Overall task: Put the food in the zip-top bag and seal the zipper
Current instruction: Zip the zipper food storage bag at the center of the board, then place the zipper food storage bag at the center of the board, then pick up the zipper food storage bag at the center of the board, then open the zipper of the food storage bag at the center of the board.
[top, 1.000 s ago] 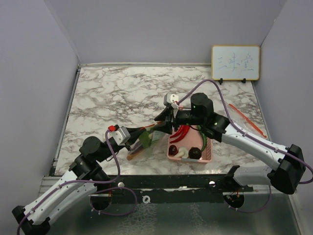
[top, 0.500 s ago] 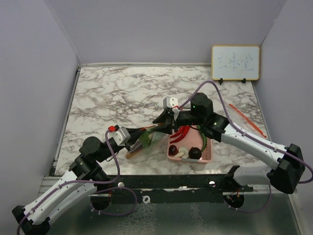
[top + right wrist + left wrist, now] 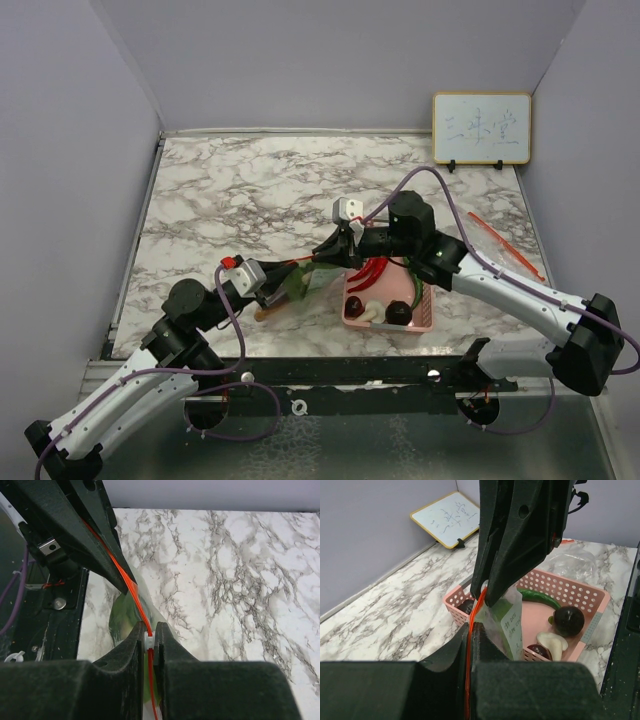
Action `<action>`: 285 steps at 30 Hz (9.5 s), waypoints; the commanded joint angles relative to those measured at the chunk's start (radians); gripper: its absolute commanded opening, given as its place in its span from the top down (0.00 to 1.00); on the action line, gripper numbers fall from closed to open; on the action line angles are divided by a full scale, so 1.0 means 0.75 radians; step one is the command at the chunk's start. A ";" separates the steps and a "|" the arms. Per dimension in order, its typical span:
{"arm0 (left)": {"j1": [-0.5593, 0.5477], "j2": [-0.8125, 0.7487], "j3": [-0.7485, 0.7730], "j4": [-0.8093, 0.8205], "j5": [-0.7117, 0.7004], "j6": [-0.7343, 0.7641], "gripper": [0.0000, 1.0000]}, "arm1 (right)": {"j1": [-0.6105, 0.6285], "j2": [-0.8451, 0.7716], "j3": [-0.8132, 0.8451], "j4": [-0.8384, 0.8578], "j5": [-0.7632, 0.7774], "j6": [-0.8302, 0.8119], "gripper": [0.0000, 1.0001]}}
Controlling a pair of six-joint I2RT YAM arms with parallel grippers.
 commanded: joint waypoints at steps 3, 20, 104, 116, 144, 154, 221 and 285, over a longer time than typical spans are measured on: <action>0.001 -0.040 0.009 0.071 -0.067 -0.002 1.00 | -0.006 -0.026 -0.026 -0.050 0.123 -0.026 0.96; 0.000 -0.190 0.018 -0.034 -0.791 0.023 1.00 | -0.156 -0.168 -0.168 -0.104 0.318 -0.012 0.97; 0.001 0.433 0.331 0.066 -0.685 -0.651 0.10 | -1.081 -0.635 0.004 0.034 -0.753 0.943 0.98; 0.004 0.443 0.160 0.740 -0.549 -1.135 0.31 | -1.055 -0.785 -0.003 0.506 -1.192 1.246 0.98; 0.017 1.420 0.422 2.230 0.303 -2.236 0.43 | -1.049 -0.792 0.124 0.152 -1.229 0.932 0.98; 0.017 1.314 0.348 2.231 0.153 -2.457 0.32 | -1.049 -0.808 0.156 -0.080 -1.251 0.688 0.98; 0.174 1.558 0.500 1.852 0.632 -2.845 1.00 | -1.049 -0.875 0.244 -0.512 -0.675 0.354 0.44; 0.411 1.013 0.921 -0.805 0.370 -0.631 1.00 | 0.017 0.261 0.122 -0.109 0.789 0.834 0.75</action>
